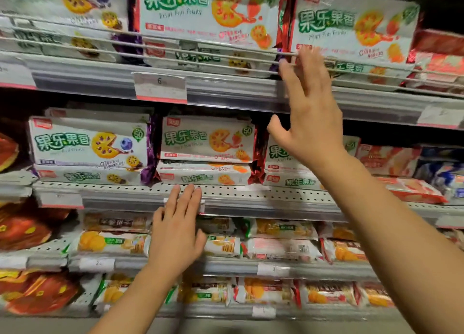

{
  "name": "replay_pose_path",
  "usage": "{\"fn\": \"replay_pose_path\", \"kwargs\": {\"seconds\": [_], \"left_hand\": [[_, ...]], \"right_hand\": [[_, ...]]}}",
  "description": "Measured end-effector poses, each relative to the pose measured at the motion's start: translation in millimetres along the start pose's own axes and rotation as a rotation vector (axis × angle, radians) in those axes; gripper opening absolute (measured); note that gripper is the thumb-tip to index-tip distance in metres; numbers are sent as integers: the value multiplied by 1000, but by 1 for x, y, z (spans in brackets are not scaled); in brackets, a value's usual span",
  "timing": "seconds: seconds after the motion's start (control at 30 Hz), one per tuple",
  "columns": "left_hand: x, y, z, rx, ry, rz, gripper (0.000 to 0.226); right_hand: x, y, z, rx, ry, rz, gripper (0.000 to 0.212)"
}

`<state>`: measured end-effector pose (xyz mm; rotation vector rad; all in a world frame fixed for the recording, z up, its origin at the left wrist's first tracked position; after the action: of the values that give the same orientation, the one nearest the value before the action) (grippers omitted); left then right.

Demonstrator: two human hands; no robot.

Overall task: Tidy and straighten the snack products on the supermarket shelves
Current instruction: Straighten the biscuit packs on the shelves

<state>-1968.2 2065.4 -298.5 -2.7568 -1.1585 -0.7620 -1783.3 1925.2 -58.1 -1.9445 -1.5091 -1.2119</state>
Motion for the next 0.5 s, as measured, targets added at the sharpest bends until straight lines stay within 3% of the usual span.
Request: {"fn": "replay_pose_path", "kwargs": {"seconds": [0.1, 0.17, 0.23, 0.33, 0.37, 0.5], "left_hand": [[-1, 5, 6, 64, 23, -14, 101], [-2, 8, 8, 94, 13, -35, 106], [-2, 8, 8, 97, 2, -34, 108], [-2, 4, 7, 110, 3, -3, 110], [-2, 4, 8, 112, 10, 0, 110], [-3, 8, 9, 117, 22, -31, 107]], "right_hand": [[-47, -9, 5, 194, 207, -119, 54], [-102, -22, 19, 308, 228, -168, 33], [-161, -38, 39, 399, 22, -176, 25], [-240, -49, 93, 396, -612, -120, 31], [-259, -42, 110, 352, -723, -103, 35], [-276, 2, 154, 149, -719, 36, 51]]}}
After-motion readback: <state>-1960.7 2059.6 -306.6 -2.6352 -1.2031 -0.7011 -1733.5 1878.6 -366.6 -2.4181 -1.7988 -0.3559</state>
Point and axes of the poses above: each hand's wrist, its own x-axis towards the middle knuckle, its own z-axis out of the palm, y = z × x, the point moved 4 cm from there along x, towards the middle knuckle, and after that the axes turned 6 degrees about -z, right-handed, at the moved point
